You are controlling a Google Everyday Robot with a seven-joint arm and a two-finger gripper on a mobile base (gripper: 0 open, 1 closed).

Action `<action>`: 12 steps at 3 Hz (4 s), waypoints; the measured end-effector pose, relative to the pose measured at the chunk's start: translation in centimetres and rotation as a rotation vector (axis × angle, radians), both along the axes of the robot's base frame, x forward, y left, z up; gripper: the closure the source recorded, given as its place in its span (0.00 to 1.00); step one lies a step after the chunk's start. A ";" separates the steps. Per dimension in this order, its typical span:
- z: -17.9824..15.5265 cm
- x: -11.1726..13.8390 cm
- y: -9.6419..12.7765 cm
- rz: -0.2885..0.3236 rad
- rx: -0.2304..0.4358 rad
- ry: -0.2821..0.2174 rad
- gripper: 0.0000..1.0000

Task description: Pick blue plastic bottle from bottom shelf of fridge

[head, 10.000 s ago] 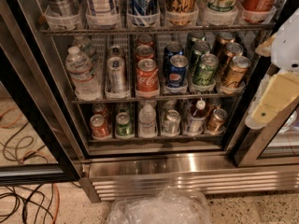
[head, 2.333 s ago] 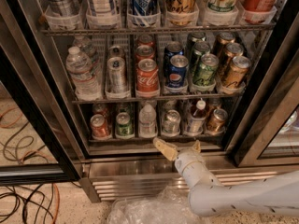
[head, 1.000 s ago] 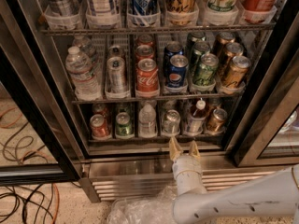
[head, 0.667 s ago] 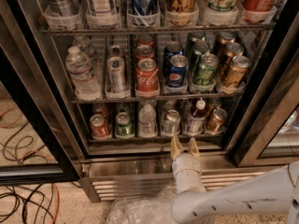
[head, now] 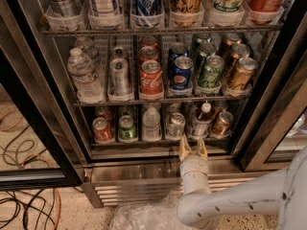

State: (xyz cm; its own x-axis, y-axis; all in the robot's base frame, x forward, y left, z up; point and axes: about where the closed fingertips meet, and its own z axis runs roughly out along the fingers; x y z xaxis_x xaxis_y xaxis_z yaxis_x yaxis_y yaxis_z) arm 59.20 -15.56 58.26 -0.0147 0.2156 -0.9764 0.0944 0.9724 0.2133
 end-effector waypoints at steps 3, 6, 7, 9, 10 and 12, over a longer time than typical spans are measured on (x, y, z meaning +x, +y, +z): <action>1.5 0.2 -1.5 -0.067 -0.155 -0.083 0.46; 0.0 2.1 -3.6 -0.054 -0.164 -0.046 0.37; -0.3 2.8 -4.4 -0.046 -0.181 -0.043 0.36; 0.5 4.2 -4.9 -0.014 -0.212 -0.069 0.38; 1.0 5.0 -4.7 -0.003 -0.213 -0.087 0.39; 1.4 7.2 -4.1 0.018 -0.192 -0.110 0.38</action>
Offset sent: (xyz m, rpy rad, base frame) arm -0.0013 -0.0186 0.0232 -0.1967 -0.1117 -0.0870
